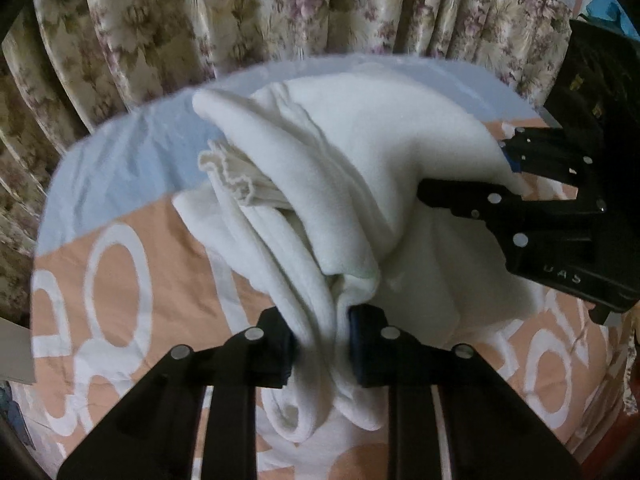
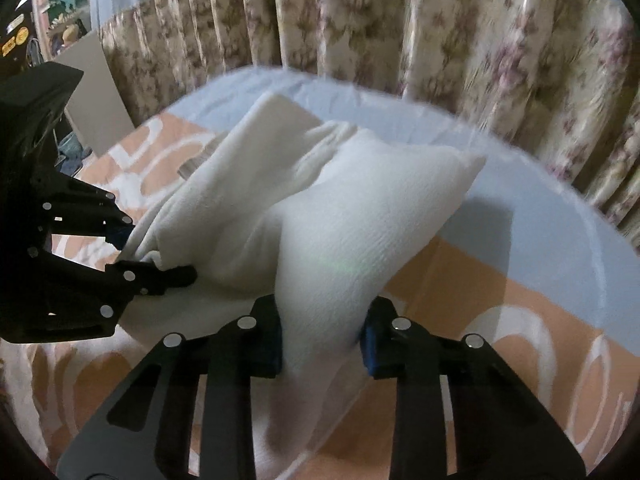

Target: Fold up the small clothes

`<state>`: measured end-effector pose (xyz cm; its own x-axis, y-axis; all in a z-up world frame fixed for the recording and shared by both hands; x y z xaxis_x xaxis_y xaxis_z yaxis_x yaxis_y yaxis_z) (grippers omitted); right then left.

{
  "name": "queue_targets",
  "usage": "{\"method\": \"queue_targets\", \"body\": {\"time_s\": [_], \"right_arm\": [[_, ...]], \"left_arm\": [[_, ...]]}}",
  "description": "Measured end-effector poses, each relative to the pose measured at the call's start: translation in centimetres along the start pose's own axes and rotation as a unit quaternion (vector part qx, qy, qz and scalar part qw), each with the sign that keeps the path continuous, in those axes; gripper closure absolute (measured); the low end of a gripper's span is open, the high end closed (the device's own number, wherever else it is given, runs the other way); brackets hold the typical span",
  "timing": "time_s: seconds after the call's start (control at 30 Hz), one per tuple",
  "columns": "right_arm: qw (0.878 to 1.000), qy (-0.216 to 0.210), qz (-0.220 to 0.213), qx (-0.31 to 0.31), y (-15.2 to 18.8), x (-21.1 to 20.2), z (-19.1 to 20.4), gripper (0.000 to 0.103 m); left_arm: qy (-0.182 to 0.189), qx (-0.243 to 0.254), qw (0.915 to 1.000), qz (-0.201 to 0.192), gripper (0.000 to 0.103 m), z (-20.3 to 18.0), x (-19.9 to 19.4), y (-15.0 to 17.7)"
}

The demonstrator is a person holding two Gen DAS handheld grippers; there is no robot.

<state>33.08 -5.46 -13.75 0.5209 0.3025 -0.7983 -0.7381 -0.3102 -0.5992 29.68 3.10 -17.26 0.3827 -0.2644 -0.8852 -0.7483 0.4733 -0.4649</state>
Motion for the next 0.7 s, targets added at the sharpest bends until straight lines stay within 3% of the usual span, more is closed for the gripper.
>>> {"method": "queue_targets", "body": {"time_s": [0.17,0.3,0.5,0.7], "right_arm": [[0.999,0.009,-0.032,0.0,-0.7,-4.7,-1.4,0.074],[0.999,0.019,-0.043,-0.002,1.4,-9.4,-2.6,0.074],[0.999,0.021,-0.022,-0.011,8.0,-13.2,-3.3,0.074],[0.999,-0.002,0.042,-0.022,15.8,-10.9,-3.2,0.071]], "left_arm": [[-0.003,0.006,0.9996,-0.028,0.08,-3.5,-3.3,-1.8],[-0.009,0.028,0.9985,-0.046,0.08,-8.3,-5.3,-0.7],[0.003,0.008,0.9993,-0.035,0.08,-15.6,-4.6,3.6],[0.013,-0.023,0.9996,-0.003,0.078,-18.4,-0.2,9.0]]}}
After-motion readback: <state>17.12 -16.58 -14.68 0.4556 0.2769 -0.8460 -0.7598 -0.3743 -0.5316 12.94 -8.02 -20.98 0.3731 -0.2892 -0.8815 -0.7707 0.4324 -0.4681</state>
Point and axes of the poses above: each gripper's, at about its wrist camera, not at the fingertips, and x roughly the way its jaws point, z to its left, y to its underside, the point moved 8 cm from there along x, roughly the way its jaws point, and after that the axes turned 5 degrees about x, right-handed, at the moved point
